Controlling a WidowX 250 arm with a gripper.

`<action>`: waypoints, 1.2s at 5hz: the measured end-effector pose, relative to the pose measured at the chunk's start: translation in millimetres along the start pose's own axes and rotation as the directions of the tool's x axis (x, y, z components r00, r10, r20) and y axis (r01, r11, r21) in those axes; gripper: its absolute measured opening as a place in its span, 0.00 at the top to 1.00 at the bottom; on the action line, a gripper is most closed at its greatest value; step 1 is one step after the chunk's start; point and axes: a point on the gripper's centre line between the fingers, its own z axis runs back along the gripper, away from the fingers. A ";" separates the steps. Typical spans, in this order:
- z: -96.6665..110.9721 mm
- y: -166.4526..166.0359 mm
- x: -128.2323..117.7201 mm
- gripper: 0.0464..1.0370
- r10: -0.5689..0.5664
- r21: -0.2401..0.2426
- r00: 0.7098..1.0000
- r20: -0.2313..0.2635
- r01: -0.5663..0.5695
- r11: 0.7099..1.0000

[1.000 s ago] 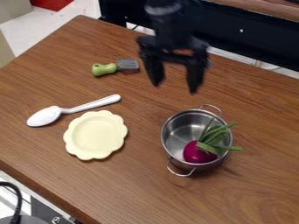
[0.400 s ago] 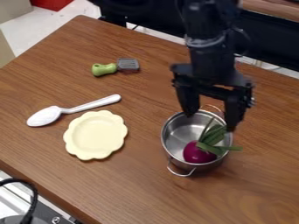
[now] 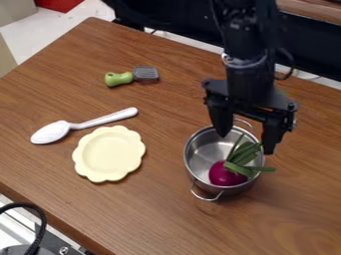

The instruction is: Move the red vegetable from the silver pot to the top right corner of the table

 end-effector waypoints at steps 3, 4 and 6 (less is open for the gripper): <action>-17.3 10.5 1.1 0.36 0.003 0.010 1.000 -0.029 -0.003 1.000; -16.3 15.1 0.2 0.65 0.015 -0.007 0.999 -0.041 -0.016 1.000; -15.0 23.4 -2.9 0.97 0.023 0.012 0.998 -0.055 -0.022 1.000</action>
